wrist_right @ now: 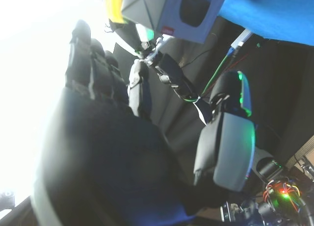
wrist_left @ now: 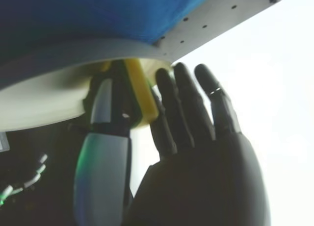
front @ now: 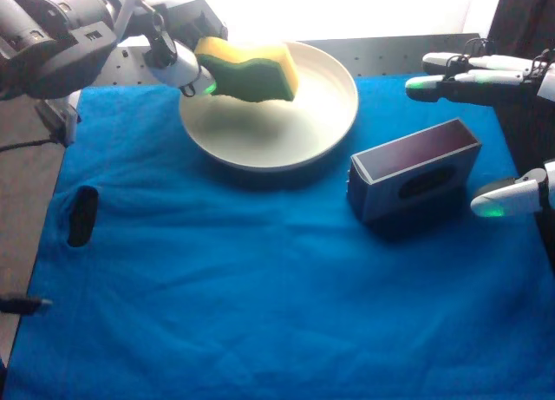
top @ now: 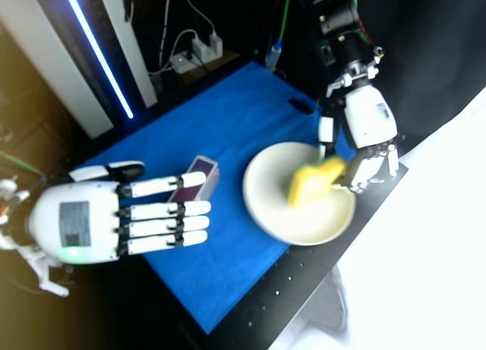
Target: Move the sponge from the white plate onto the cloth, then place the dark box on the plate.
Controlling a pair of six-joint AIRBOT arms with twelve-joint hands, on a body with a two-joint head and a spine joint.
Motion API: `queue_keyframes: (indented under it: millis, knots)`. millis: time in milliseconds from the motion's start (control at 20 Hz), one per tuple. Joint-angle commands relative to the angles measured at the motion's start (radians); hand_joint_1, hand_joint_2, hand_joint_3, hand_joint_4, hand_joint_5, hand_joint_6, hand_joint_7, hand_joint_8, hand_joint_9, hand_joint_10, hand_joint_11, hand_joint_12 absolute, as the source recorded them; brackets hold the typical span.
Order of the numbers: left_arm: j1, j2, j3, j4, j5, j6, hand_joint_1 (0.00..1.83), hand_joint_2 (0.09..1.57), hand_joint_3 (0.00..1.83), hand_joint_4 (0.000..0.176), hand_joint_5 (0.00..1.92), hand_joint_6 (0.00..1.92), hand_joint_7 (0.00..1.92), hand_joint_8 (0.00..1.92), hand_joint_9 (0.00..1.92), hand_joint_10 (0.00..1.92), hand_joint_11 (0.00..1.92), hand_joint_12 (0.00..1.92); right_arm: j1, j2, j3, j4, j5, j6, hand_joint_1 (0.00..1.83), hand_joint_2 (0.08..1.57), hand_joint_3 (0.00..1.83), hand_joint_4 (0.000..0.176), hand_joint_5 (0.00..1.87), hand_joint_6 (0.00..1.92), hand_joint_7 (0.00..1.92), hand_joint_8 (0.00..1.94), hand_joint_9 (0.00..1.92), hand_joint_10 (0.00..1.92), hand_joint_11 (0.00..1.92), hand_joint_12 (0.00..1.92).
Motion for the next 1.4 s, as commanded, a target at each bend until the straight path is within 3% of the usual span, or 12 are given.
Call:
queue_keyframes:
  millis: [0, 250, 300, 450, 650, 800, 900, 1000, 1100, 1150, 1250, 1350]
  knots:
    - [-0.008, 0.001, 0.002, -0.014, -0.119, -0.009, 1.18, 1.19, 0.0, 0.0, 0.9, 1.18, 0.76, 1.26, 0.79, 0.47, 0.28, 1.37, 0.012, -0.004, 0.005, 0.054, 0.104, 0.011, 0.76, 0.95, 0.0, 0.152, 0.22, 0.0, 0.06, 0.0, 0.07, 0.01, 0.07, 0.12]
    - [-0.005, 0.07, -0.065, -0.031, -0.211, -0.027, 1.18, 1.18, 0.0, 0.024, 0.89, 1.14, 0.8, 1.25, 0.67, 0.77, 0.22, 1.44, 0.012, -0.004, 0.005, 0.054, 0.104, 0.018, 0.81, 0.96, 0.0, 0.154, 0.2, 0.0, 0.06, 0.0, 0.05, 0.0, 0.01, 0.1]
    - [-0.007, 0.09, -0.081, -0.031, -0.228, -0.028, 1.2, 1.16, 0.0, 0.0, 0.95, 1.09, 0.8, 1.2, 0.69, 0.69, 0.28, 1.34, 0.012, -0.004, 0.005, 0.054, 0.104, 0.02, 0.81, 0.96, 0.01, 0.148, 0.19, 0.0, 0.06, 0.0, 0.04, 0.0, 0.01, 0.1]
    - [-0.011, 0.159, -0.149, -0.031, -0.287, -0.028, 1.2, 1.16, 0.0, 0.02, 0.89, 1.18, 0.88, 1.09, 0.8, 0.47, 0.28, 1.26, 0.012, -0.004, 0.003, 0.055, 0.104, 0.026, 0.77, 0.98, 0.01, 0.131, 0.17, 0.0, 0.06, 0.0, 0.06, 0.01, 0.06, 0.13]
    - [0.024, 0.317, -0.331, -0.006, -0.435, -0.026, 1.2, 1.16, 0.0, 0.0, 0.95, 1.0, 0.83, 1.28, 0.67, 1.04, 0.37, 1.56, 0.012, -0.003, -0.002, 0.058, 0.104, 0.033, 0.76, 0.97, 0.0, 0.132, 0.18, 0.0, 0.07, 0.01, 0.06, 0.0, 0.01, 0.11]
    - [0.108, 0.444, -0.482, 0.005, -0.541, -0.027, 1.24, 1.11, 0.0, 0.0, 0.96, 0.9, 1.01, 1.1, 0.92, 0.88, 0.7, 1.42, 0.012, -0.001, -0.01, 0.063, 0.104, 0.034, 0.78, 0.96, 0.0, 0.151, 0.19, 0.0, 0.08, 0.0, 0.05, 0.0, 0.01, 0.06]
    - [0.161, 0.504, -0.565, 0.021, -0.594, -0.036, 1.24, 1.12, 0.0, 0.0, 1.02, 1.03, 0.91, 1.0, 0.78, 0.66, 0.38, 1.43, 0.012, -0.001, -0.013, 0.068, 0.104, 0.034, 0.81, 0.96, 0.0, 0.149, 0.2, 0.0, 0.08, 0.0, 0.04, 0.0, 0.01, 0.05]
    - [0.209, 0.54, -0.613, 0.06, -0.619, -0.088, 1.22, 1.12, 0.0, 0.002, 0.94, 1.07, 1.0, 0.96, 0.99, 0.58, 0.65, 1.31, 0.012, -0.001, -0.014, 0.069, 0.104, 0.034, 0.85, 0.96, 0.0, 0.153, 0.2, 0.0, 0.08, 0.0, 0.04, 0.0, 0.0, 0.02]
    - [0.253, 0.55, -0.646, 0.105, -0.618, -0.133, 1.26, 1.08, 0.0, 0.0, 1.09, 0.69, 1.05, 1.05, 1.05, 0.84, 0.82, 1.36, 0.012, -0.001, -0.013, 0.071, 0.104, 0.034, 0.9, 0.96, 0.0, 0.136, 0.2, 0.0, 0.09, 0.0, 0.05, 0.01, 0.05, 0.02]
    - [0.268, 0.55, -0.655, 0.115, -0.61, -0.139, 1.25, 1.08, 0.0, 0.0, 1.03, 0.84, 1.08, 0.94, 1.03, 0.91, 0.86, 1.34, 0.012, -0.001, -0.012, 0.071, 0.104, 0.034, 0.9, 0.95, 0.0, 0.143, 0.21, 0.0, 0.1, 0.01, 0.06, 0.01, 0.07, 0.03]
    - [0.302, 0.535, -0.663, 0.159, -0.579, -0.189, 1.27, 1.06, 0.0, 0.0, 1.18, 0.54, 1.03, 1.08, 0.98, 1.14, 0.87, 1.44, 0.012, -0.001, -0.007, 0.071, 0.104, 0.034, 0.9, 0.95, 0.0, 0.141, 0.21, 0.0, 0.09, 0.0, 0.05, 0.0, 0.07, 0.03]
    - [0.323, 0.509, -0.651, 0.219, -0.537, -0.242, 1.27, 1.04, 0.0, 0.0, 1.23, 0.49, 1.1, 0.93, 1.04, 0.97, 0.89, 1.3, 0.012, -0.001, -0.004, 0.071, 0.104, 0.034, 0.86, 0.94, 0.0, 0.157, 0.21, 0.0, 0.09, 0.0, 0.05, 0.0, 0.08, 0.03]
